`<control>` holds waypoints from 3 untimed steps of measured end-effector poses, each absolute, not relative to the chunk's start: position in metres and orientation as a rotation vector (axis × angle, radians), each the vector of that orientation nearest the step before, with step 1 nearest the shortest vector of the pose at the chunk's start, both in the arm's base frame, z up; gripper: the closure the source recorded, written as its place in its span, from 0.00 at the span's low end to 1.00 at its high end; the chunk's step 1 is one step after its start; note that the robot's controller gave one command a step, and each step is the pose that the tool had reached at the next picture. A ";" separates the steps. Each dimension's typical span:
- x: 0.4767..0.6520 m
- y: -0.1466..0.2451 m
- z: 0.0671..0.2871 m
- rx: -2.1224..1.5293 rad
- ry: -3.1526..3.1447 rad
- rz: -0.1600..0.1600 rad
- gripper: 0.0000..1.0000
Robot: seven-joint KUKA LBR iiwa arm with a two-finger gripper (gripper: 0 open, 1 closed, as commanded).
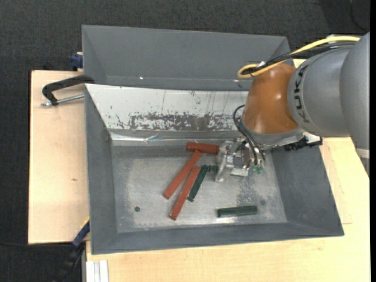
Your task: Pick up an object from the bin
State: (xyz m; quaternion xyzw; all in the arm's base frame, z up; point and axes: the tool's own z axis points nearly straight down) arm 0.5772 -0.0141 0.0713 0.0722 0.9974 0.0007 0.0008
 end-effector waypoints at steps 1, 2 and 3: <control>0.577 -0.014 0.071 0.227 3.132 0.002 1.00; 0.577 -0.014 0.073 0.227 3.132 0.002 1.00; 0.576 -0.014 0.084 0.227 3.137 0.002 1.00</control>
Offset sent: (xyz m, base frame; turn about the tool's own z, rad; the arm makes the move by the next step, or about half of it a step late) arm 0.0001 0.0000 0.0165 0.0000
